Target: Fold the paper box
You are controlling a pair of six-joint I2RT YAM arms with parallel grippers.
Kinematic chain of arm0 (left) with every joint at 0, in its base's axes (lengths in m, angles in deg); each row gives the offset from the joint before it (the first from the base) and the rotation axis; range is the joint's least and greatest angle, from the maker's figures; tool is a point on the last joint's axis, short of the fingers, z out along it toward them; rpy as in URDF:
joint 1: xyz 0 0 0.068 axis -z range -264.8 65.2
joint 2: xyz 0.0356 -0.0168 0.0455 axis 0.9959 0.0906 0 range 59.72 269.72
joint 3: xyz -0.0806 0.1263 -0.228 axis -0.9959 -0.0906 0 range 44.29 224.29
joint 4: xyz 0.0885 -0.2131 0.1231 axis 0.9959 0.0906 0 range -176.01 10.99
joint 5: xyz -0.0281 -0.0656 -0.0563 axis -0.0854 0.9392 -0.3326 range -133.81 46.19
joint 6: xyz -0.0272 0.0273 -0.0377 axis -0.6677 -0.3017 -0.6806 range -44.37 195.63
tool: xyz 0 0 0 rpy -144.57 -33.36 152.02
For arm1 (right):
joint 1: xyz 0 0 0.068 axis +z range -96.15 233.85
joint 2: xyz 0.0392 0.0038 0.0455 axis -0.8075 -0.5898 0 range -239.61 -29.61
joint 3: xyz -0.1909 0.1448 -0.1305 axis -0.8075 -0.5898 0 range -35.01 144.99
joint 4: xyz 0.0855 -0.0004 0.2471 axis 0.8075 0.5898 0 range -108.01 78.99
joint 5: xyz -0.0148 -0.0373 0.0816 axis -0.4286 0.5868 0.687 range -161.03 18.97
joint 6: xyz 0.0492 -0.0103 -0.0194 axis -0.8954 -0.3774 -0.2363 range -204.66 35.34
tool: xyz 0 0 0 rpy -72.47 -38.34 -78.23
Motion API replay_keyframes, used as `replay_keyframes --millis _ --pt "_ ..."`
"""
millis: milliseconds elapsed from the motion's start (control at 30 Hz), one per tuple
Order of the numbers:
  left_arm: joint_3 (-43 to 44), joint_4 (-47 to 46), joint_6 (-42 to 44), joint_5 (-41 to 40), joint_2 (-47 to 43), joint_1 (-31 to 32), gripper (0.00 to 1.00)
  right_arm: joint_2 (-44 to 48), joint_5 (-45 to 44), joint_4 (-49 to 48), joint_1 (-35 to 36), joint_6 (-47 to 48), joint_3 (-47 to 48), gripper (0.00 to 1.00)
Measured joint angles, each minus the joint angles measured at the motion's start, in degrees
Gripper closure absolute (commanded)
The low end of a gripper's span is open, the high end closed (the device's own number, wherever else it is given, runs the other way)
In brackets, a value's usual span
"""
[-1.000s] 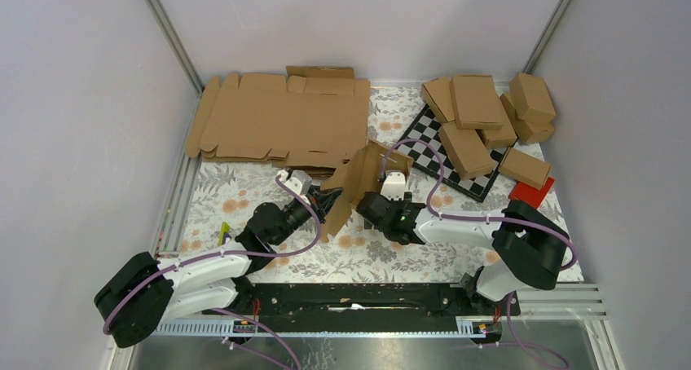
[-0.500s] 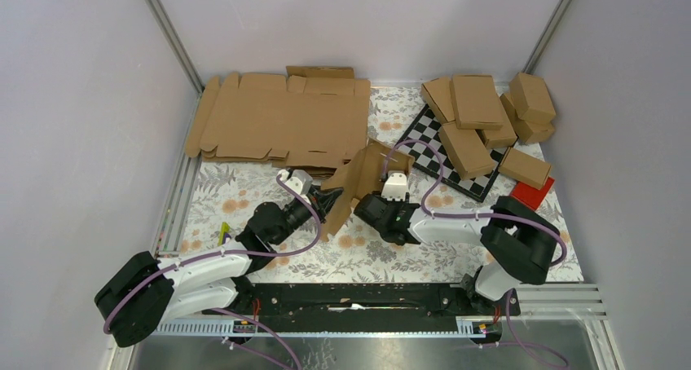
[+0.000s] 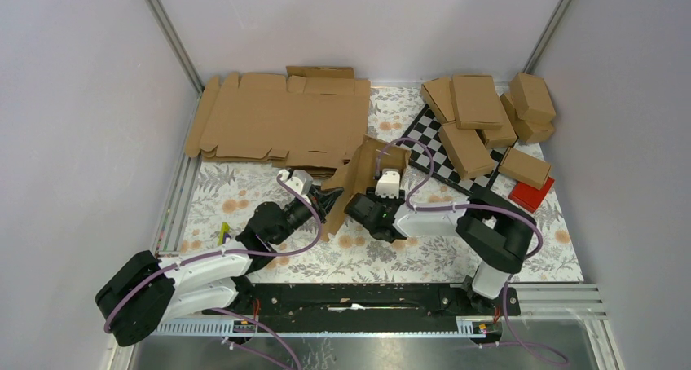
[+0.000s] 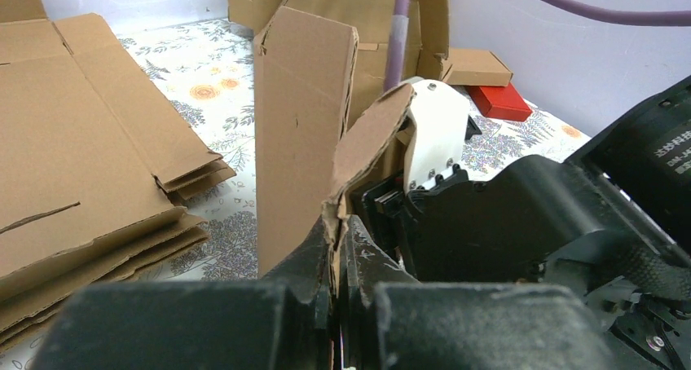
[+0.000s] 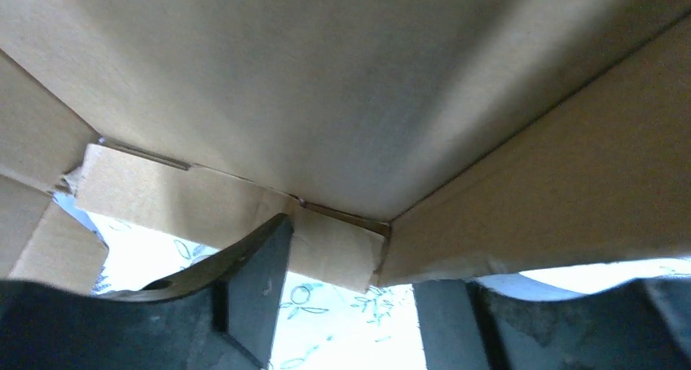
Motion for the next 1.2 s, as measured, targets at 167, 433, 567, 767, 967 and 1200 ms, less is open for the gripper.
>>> replay_keyframes --millis 167,433,567,767,967,1200 --pt "0.0 0.0 0.0 0.0 0.0 0.0 1.00 -2.5 -0.6 1.0 0.0 0.0 2.8 0.22" --pt "0.0 0.0 0.0 0.0 0.0 -0.1 1.00 -2.7 -0.7 1.0 -0.3 0.0 3.3 0.27" --pt "0.0 0.0 0.0 0.0 0.0 -0.1 1.00 -2.7 -0.3 -1.4 -0.9 0.3 3.0 0.28" --pt "0.0 0.0 0.0 0.0 0.0 -0.1 1.00 -0.6 1.1 -7.8 -2.0 2.8 -0.4 0.27" --pt "0.0 -0.1 0.0 0.0 0.0 -0.1 1.00 -0.3 3.1 -10.2 -3.3 4.2 -1.1 0.21" --pt "0.0 0.1 0.0 -0.1 0.0 -0.1 1.00 -2.3 3.9 -8.6 -3.3 4.3 0.8 0.17"
